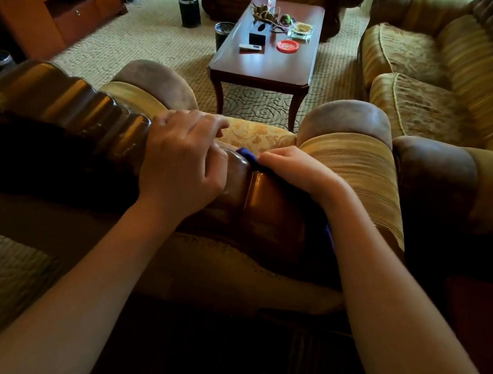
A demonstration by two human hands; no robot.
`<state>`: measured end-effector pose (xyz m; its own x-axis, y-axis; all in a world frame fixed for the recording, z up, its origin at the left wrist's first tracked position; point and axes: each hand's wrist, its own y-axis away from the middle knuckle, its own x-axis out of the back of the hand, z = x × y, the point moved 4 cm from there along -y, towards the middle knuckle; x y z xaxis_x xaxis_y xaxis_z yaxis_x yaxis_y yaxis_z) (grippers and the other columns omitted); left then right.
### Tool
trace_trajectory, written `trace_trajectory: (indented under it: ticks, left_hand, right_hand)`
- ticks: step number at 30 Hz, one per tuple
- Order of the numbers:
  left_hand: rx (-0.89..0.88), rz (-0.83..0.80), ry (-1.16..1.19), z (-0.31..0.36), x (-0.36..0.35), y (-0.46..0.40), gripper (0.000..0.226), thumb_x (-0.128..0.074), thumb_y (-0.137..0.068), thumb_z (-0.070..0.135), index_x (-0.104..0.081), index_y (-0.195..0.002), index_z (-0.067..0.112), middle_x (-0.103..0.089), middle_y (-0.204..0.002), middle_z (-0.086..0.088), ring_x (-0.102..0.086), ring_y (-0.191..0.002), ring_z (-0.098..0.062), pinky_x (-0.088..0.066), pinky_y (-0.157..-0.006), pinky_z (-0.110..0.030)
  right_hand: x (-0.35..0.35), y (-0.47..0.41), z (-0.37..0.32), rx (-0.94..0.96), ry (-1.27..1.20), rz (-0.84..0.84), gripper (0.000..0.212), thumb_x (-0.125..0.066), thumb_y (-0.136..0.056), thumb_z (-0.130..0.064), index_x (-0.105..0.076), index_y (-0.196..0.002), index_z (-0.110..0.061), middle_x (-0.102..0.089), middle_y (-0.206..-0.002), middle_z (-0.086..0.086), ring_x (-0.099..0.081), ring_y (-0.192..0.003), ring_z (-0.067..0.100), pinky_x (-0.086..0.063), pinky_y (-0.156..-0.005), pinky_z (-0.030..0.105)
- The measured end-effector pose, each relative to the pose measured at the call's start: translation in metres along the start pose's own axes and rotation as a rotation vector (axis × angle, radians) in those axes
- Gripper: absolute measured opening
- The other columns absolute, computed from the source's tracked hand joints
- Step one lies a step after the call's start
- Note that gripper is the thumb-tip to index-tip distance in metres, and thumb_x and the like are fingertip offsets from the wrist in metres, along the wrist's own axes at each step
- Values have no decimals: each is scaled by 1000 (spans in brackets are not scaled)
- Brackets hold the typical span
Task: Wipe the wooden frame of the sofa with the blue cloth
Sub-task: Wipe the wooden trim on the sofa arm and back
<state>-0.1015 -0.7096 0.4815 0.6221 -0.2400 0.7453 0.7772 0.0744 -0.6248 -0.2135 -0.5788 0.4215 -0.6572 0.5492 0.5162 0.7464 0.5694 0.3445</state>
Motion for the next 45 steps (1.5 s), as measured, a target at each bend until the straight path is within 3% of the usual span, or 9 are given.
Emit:
trace_trajectory:
  ticks: [4,10,17,23,27,33,36,39,45]
  left_hand:
    - [31,-42,-48,-2,2,-2,40,-40,-78,22,-65,-105,8,-66,-98,-10,-59,-94,-30,-36,-89,-40]
    - [42,-62,-73,1,0,-2,38,-40,-76,24,-66,-99,9,-66,-93,-7,-58,-91,-27,-36,-86,-37]
    - [46,-62,-6,3,2,-2,37,-39,-78,26,-66,-98,11,-66,-94,-5,-58,-92,-24,-35,-88,-37]
    - [-14,-73,20,5,3,2,37,-40,-77,23,-67,-100,12,-66,-96,-6,-58,-96,-26,-35,-90,-39]
    - [-57,-64,50,3,6,4,38,-41,-76,23,-67,-101,12,-65,-96,-7,-57,-98,-27,-35,-92,-41]
    - [-138,-68,193,1,10,8,38,-39,-77,22,-67,-99,9,-64,-96,-8,-58,-96,-27,-36,-91,-40]
    - [-161,-65,261,0,11,8,37,-39,-77,23,-67,-98,8,-63,-94,-8,-58,-95,-26,-36,-90,-40]
    - [-199,-77,304,0,10,10,38,-40,-78,24,-67,-99,9,-64,-97,-8,-57,-97,-26,-31,-91,-34]
    - [-243,-98,354,1,10,11,29,-47,-80,20,-68,-97,11,-64,-97,-8,-57,-97,-26,-30,-89,-32]
  right_hand:
    - [-5,-29,16,-164,-226,-212,25,-49,-93,-43,-65,-90,-23,-70,-79,-4,-65,-71,8,-50,-71,25]
    - [-2,-18,39,-173,-323,-175,22,-53,-92,-37,-67,-87,-20,-71,-74,-2,-64,-66,9,-49,-66,25]
    - [-8,46,47,198,-666,461,24,-51,-93,-20,-66,-112,-19,-68,-107,1,-62,-100,12,-47,-90,26]
    - [-75,108,60,388,-392,859,24,-53,-87,-26,-59,-110,-26,-46,-125,-20,-39,-120,-18,-30,-99,4]
    - [-97,113,79,313,-324,1091,33,-44,-91,-27,-56,-117,-12,-53,-128,8,-44,-121,3,-33,-101,10]
    - [-134,124,74,216,-339,1339,25,-48,-87,-20,-48,-109,-9,-43,-123,9,-41,-118,9,-29,-99,7]
    - [-154,123,72,79,-426,1460,27,-55,-83,-13,-53,-102,5,-44,-118,15,-37,-104,-2,-24,-92,-2]
    - [-167,114,58,-69,-752,1438,22,-55,-88,1,-51,-99,-18,-43,-113,3,-44,-85,-14,-26,-80,-7]
    - [-193,96,6,25,-939,1288,25,-56,-86,-10,-50,-97,-32,-51,-112,7,-52,-100,13,-40,-95,33]
